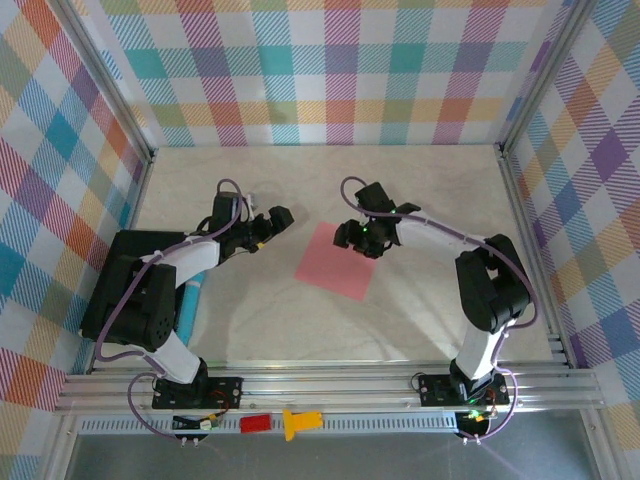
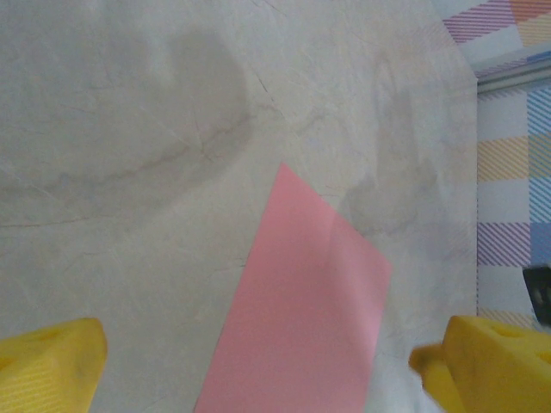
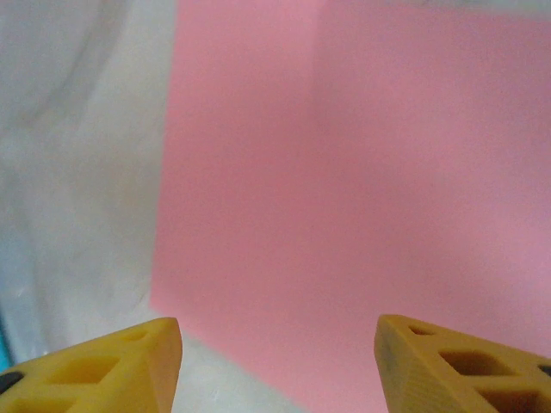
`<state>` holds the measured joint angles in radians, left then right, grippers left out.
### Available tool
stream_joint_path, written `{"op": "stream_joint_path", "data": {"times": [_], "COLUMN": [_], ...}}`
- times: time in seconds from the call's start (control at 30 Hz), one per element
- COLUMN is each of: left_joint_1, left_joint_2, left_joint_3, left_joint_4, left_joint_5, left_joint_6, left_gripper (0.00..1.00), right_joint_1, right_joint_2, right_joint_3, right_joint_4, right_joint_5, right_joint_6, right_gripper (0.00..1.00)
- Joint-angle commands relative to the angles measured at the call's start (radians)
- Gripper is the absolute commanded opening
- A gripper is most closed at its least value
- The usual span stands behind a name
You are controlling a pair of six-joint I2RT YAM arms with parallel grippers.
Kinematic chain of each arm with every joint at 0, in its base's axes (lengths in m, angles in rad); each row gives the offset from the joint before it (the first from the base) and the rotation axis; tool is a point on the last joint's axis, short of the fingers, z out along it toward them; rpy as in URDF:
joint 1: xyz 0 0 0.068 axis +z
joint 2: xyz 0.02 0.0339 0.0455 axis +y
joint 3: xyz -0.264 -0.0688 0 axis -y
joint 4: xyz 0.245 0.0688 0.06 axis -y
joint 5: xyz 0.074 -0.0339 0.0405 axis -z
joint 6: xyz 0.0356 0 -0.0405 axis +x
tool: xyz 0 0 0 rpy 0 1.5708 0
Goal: Fold a paper plane with a square sheet of paper (pick it up from the middle)
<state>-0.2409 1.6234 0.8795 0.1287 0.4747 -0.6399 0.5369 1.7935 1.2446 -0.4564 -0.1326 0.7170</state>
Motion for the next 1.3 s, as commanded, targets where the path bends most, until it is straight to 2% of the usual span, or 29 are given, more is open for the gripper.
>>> {"op": "stream_joint_path", "data": {"times": [0.0,0.33,0.63,0.87,0.93,1.03,1.27], "left_joint_1": [-0.023,-0.087,-0.105,-0.124,-0.128,-0.144,-0.218], "left_joint_2": [0.006,0.025,0.049,0.051,0.052,0.05,0.06], "left_joint_3": [-0.007,0.059,0.097,0.139,0.148,0.165,0.243], "left_joint_4": [-0.04,-0.139,-0.184,-0.289,-0.314,-0.345,-0.483], "left_joint_5": [0.025,0.007,-0.003,-0.076,-0.097,-0.13,-0.227], "left_joint_6": [-0.002,0.079,0.107,0.147,0.154,0.172,0.256], "left_gripper": [1.0,1.0,1.0,1.0,1.0,1.0,1.0], "right_joint_1": [-0.025,-0.039,0.02,0.055,0.053,0.054,0.031], "right_joint_2": [0.063,0.181,0.235,0.202,0.155,0.051,-0.182], "right_joint_3": [0.041,0.101,0.079,0.061,0.06,0.032,-0.138], "right_joint_4": [-0.077,-0.133,-0.084,-0.015,0.0,0.039,0.089], "right_joint_5": [0.07,0.075,-0.012,-0.082,-0.068,-0.012,0.254], "right_joint_6": [-0.034,-0.038,-0.054,-0.1,-0.11,-0.107,-0.047], "right_gripper": [0.61,0.62,0.6,0.6,0.61,0.68,0.9]}}
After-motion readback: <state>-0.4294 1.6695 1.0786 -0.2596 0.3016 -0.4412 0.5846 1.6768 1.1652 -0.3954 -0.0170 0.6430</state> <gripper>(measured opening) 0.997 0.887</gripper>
